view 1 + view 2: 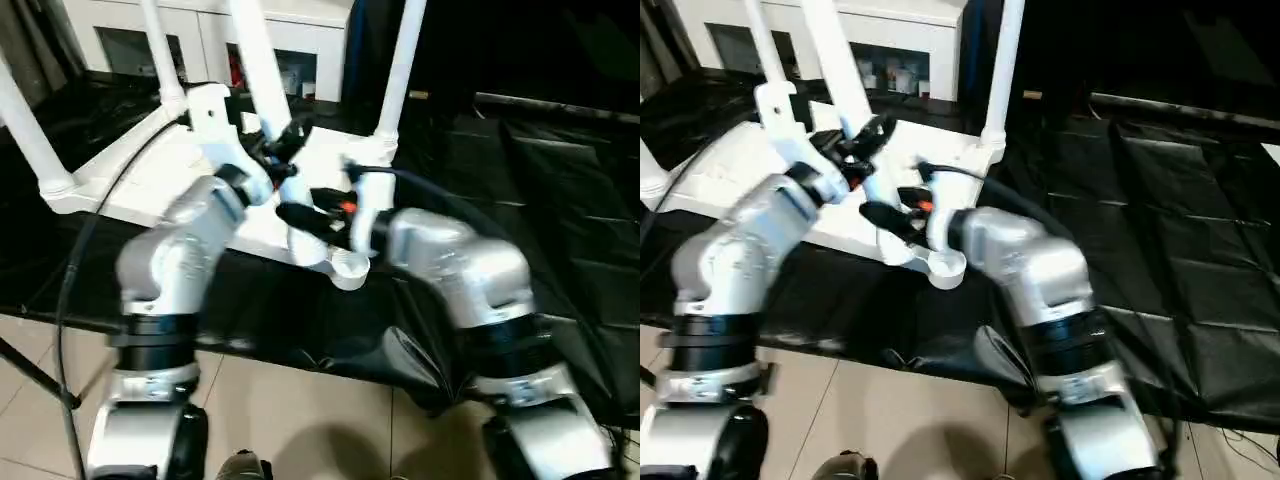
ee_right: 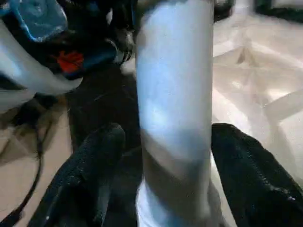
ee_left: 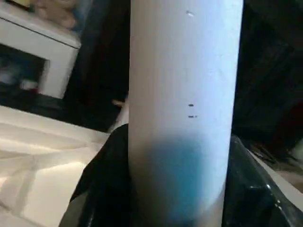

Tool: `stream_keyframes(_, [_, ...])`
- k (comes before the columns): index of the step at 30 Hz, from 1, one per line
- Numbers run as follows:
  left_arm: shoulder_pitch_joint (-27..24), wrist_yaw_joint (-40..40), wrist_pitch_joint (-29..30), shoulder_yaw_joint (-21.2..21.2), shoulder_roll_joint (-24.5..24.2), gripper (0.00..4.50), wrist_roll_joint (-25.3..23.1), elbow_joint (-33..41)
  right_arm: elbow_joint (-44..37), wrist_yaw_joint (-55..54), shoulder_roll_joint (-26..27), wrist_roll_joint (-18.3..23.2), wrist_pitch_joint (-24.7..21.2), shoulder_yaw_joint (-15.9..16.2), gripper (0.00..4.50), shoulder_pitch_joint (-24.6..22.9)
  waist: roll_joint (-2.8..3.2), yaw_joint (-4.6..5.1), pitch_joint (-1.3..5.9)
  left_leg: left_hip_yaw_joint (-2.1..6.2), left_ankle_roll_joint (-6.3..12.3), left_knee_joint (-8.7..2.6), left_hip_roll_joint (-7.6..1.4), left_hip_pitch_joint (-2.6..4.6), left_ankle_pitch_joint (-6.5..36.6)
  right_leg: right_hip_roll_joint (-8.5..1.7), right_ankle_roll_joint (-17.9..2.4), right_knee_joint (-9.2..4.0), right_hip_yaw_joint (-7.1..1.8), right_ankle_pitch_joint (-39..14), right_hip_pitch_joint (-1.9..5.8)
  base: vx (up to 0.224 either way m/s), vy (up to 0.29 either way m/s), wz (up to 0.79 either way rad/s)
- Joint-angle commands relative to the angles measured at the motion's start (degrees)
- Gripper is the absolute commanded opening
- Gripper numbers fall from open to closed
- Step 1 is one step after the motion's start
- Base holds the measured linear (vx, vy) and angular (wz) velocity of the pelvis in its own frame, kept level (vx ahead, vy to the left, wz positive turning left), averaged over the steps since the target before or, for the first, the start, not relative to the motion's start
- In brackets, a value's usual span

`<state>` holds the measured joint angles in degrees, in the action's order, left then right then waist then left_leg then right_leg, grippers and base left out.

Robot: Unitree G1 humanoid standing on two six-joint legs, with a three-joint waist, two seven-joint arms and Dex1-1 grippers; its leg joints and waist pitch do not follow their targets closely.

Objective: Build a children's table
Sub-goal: Pick table leg

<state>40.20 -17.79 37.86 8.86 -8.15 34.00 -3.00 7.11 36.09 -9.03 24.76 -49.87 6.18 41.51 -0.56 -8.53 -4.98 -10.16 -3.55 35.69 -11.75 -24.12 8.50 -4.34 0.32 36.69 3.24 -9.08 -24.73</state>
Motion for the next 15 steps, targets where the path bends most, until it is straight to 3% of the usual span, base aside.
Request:
stream_keyframes(1, [0.2, -7.8, 6.4, -0.3, -2.0, 1.87, 7.5, 3.7, 0.7, 6.7, -5.7, 3.3, -6.5, -1.9, 3.22, 2.3, 0.88, 0.00, 5.73, 0.74, -5.44, -4.40, -0.71, 2.49, 17.4, -2.93, -7.2, -4.39, -2.01, -15.5, 2.88, 0.000, 0.000, 0.00])
stream_keyframes(2, [0.2, -7.8, 6.4, -0.3, -2.0, 1.87, 7.5, 3.7, 0.7, 6.7, -5.7, 3.3, -6.5, -1.9, 3.22, 2.3, 0.95, -0.28, 5.80, 0.81, -5.38, -4.38, -0.70, 2.50, 16.9, -3.03, -7.6, -4.31, -1.95, -15.3, 3.01, 0.000, 0.000, 0.00])
stream_keyframes(4, [0.4, -11.7, 10.0, -0.1, -3.2, 1.87, 12.0, 4.9, 0.8, 10.2, -8.7, 4.6, -7.8, -1.6, 3.22, 2.9, 1.04, -0.33, 5.67, 0.78, -5.08, -4.42, -0.73, 2.21, 17.2, -3.18, -7.9, -4.52, -1.96, -16.3, 3.02, 0.000, 0.000, 0.00])
stream_keyframes(6, [0.5, -12.5, 10.7, -0.1, -3.4, 1.87, 12.8, 5.1, 1.0, 10.8, -9.3, 4.6, -7.8, -1.3, 3.22, 3.0, 0.76, -0.17, 5.60, 0.74, -4.79, -4.42, -0.72, 2.02, 16.8, -3.17, -7.8, -4.63, -1.98, -16.7, 3.10, 0.000, 0.000, 0.00])
stream_keyframes(14, [1.3, -15.6, 13.0, -0.5, -4.4, 1.87, 15.1, 5.7, 1.3, 15.1, -12.0, 6.0, -9.0, 0.2, 3.22, 3.9, 0.80, -0.15, 5.60, 0.88, -4.98, -4.38, -0.80, 2.34, 18.1, -3.22, -5.9, -5.23, -1.79, -22.5, 2.81, 0.000, 0.000, 0.00])
stream_keyframes(15, [1.3, -15.9, 13.4, -0.6, -4.6, 1.87, 15.5, 5.9, 1.2, 15.9, -12.4, 6.5, -9.4, 0.3, 2.94, 4.0, 0.80, -0.17, 5.56, 0.89, -5.09, -4.41, -0.83, 2.34, 18.3, -3.20, -5.8, -5.24, -1.79, -22.8, 2.77, 0.000, 0.000, 0.00])
